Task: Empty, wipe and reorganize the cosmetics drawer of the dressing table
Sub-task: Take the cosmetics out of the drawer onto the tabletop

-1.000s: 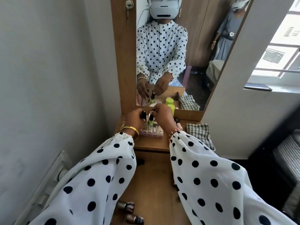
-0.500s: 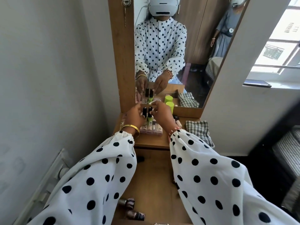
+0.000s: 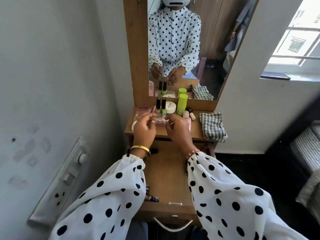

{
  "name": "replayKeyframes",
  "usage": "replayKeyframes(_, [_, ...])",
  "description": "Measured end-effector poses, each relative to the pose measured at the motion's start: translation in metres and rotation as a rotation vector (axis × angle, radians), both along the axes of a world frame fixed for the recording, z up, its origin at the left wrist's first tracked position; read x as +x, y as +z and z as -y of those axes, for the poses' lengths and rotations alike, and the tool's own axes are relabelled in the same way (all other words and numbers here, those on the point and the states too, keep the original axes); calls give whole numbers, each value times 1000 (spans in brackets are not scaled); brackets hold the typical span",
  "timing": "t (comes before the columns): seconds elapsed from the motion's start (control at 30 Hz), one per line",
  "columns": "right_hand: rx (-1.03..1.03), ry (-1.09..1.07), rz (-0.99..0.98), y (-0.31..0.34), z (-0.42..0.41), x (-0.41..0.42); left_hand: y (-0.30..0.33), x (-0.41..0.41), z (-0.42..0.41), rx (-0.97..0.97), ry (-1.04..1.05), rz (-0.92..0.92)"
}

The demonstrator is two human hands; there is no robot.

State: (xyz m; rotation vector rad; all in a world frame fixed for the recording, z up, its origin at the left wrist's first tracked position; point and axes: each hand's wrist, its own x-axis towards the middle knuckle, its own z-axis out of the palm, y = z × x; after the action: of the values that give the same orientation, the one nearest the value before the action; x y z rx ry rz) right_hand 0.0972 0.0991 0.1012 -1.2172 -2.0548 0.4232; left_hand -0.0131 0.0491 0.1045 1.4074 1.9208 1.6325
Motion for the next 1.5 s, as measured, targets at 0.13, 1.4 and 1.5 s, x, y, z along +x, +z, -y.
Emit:
replayKeyframes(0.13, [-42, 90, -42, -26, 24, 2, -27, 7, 28, 3, 4, -16])
replayKeyframes(1.4, [-429, 42, 68, -88, 42, -10, -90, -9, 63, -406, 17, 12])
replayKeyframes(1.5, [-434, 63, 11, -81, 48, 0, -89, -7, 62, -460, -68, -60])
